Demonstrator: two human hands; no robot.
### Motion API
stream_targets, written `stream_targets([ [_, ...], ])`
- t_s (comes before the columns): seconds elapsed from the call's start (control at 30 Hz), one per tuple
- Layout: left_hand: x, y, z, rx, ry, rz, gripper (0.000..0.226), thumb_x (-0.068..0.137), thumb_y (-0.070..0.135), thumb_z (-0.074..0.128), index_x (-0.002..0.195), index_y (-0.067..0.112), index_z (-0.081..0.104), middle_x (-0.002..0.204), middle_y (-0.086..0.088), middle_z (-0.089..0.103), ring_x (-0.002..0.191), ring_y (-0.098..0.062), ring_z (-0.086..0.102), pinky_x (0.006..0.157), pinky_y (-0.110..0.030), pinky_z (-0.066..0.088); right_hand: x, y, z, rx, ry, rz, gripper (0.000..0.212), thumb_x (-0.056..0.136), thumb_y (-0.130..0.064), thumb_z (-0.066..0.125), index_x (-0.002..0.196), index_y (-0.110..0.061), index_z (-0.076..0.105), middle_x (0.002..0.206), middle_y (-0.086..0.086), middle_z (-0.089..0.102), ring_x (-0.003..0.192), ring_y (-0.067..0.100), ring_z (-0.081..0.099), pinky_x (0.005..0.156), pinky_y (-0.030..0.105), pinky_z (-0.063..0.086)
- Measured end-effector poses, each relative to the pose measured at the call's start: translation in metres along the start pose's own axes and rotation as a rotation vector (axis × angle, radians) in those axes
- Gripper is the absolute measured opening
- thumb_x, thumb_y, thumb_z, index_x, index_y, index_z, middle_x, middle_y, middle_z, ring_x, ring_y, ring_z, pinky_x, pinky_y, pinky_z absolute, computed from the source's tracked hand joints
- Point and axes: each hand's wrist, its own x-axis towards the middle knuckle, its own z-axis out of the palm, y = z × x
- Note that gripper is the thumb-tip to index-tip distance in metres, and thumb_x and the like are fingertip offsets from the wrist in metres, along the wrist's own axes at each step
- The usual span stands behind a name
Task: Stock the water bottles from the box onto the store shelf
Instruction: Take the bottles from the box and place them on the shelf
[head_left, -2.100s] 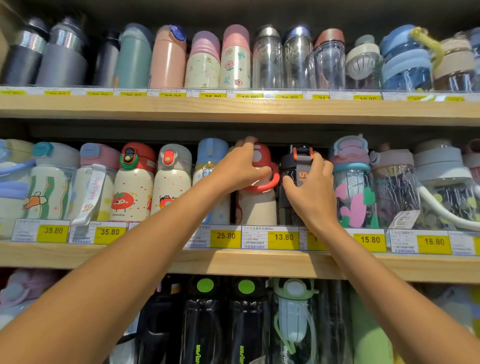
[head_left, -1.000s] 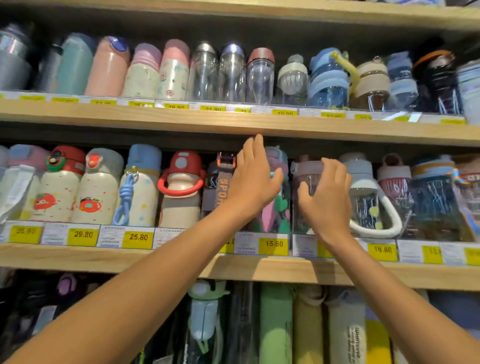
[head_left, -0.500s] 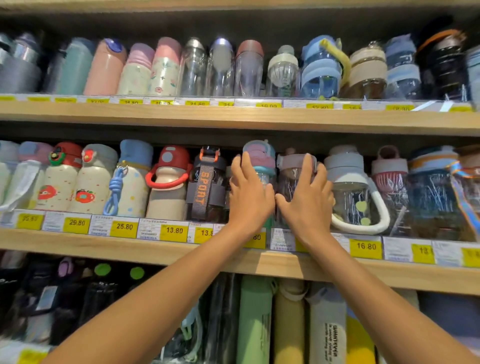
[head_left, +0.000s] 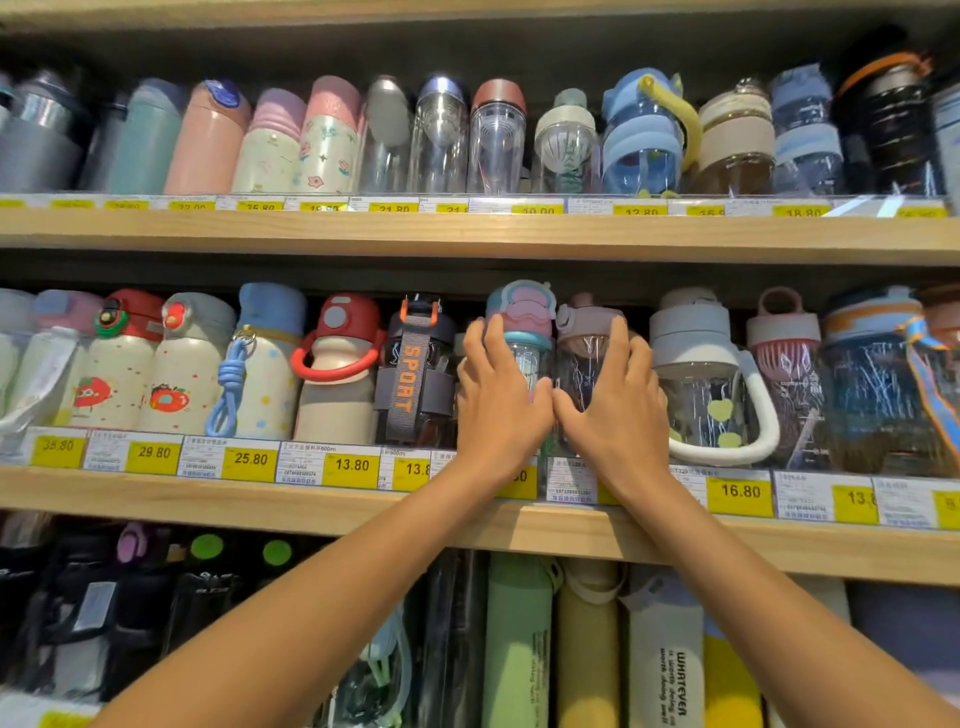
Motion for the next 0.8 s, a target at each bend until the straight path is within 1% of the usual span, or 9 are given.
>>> stream_targets([
  [0.17, -0.0006, -0.001, 0.0016, 0.02, 0.013, 0.009, 0.078, 0.087, 0.031, 0.056, 0.149, 0.015, 0.01, 0.154, -0.004, 0.006, 0.135, -0.035, 0.026, 0.107, -0.049, 0.031, -0.0002, 0.0001, -0.0024, -0.015, -0.011, 0.015, 0.088, 0.084, -0.04, 0.06, 0.151, -0.012, 0.009, 0.152, 0.015, 0.023, 0.133, 0.036, 0.03, 0.103, 0.045, 0.035],
  [0.3, -0.0008, -0.0025, 0.003, 0.02, 0.017, 0.019, 0.076, 0.088, 0.031, 0.055, 0.148, 0.015, 0.012, 0.154, -0.005, 0.006, 0.136, -0.033, 0.023, 0.107, -0.049, 0.031, -0.0001, 0.0014, -0.0049, -0.007, -0.017, 0.021, 0.087, 0.084, -0.039, 0.059, 0.151, -0.011, 0.011, 0.152, 0.016, 0.024, 0.132, 0.037, 0.031, 0.104, 0.044, 0.034],
  [0.43, -0.001, -0.0036, 0.0033, -0.009, -0.014, 0.02, 0.071, 0.092, 0.029, 0.05, 0.148, 0.015, 0.01, 0.155, -0.003, 0.002, 0.138, -0.033, 0.02, 0.109, -0.05, 0.03, -0.0011, 0.0024, -0.0074, 0.049, -0.027, 0.01, 0.084, 0.085, -0.035, 0.059, 0.151, -0.01, 0.012, 0.153, 0.015, 0.022, 0.134, 0.036, 0.032, 0.105, 0.043, 0.033],
  [0.5, 0.0002, -0.0043, 0.0022, -0.026, -0.042, 0.018, 0.069, 0.093, 0.028, 0.047, 0.149, 0.015, 0.008, 0.156, -0.002, -0.001, 0.14, -0.033, 0.017, 0.111, -0.05, 0.027, -0.0013, 0.0029, -0.0083, 0.086, -0.031, 0.001, 0.083, 0.085, -0.032, 0.058, 0.151, -0.009, 0.013, 0.153, 0.014, 0.021, 0.133, 0.035, 0.035, 0.103, 0.045, 0.038],
  [0.57, 0.0008, -0.0051, 0.0005, -0.041, -0.063, 0.018, 0.068, 0.094, 0.026, 0.045, 0.15, 0.015, 0.007, 0.157, -0.002, -0.003, 0.142, -0.033, 0.015, 0.112, -0.048, 0.024, -0.0015, 0.0033, -0.009, 0.105, -0.034, -0.009, 0.082, 0.085, -0.031, 0.058, 0.151, -0.009, 0.013, 0.153, 0.013, 0.021, 0.129, 0.036, 0.042, 0.098, 0.046, 0.043],
  [0.67, 0.0011, -0.0068, -0.0014, -0.047, -0.086, 0.015, 0.067, 0.096, 0.026, 0.043, 0.15, 0.015, 0.005, 0.158, -0.002, -0.005, 0.143, -0.033, 0.013, 0.113, -0.048, 0.023, -0.0015, 0.0029, -0.0089, 0.088, -0.047, -0.005, 0.08, 0.087, -0.032, 0.056, 0.151, -0.01, 0.013, 0.154, 0.012, 0.02, 0.126, 0.037, 0.045, 0.094, 0.045, 0.044],
  [0.73, 0.0015, -0.0077, -0.0015, -0.046, -0.092, 0.012, 0.067, 0.096, 0.027, 0.042, 0.15, 0.016, 0.005, 0.158, -0.002, -0.005, 0.143, -0.033, 0.013, 0.113, -0.047, 0.024, -0.0021, 0.0028, -0.0074, 0.062, -0.048, -0.005, 0.079, 0.088, -0.035, 0.055, 0.15, -0.01, 0.013, 0.154, 0.012, 0.02, 0.129, 0.035, 0.04, 0.096, 0.043, 0.041],
  [0.8, 0.0019, -0.0079, -0.0015, -0.041, -0.089, 0.014, 0.067, 0.096, 0.028, 0.043, 0.15, 0.016, 0.005, 0.158, -0.002, -0.004, 0.144, -0.033, 0.013, 0.113, -0.048, 0.024, -0.0031, 0.0027, -0.0063, 0.008, -0.039, -0.019, 0.082, 0.088, -0.042, 0.056, 0.15, -0.009, 0.013, 0.152, 0.012, 0.022, 0.133, 0.032, 0.029, 0.101, 0.043, 0.037],
])
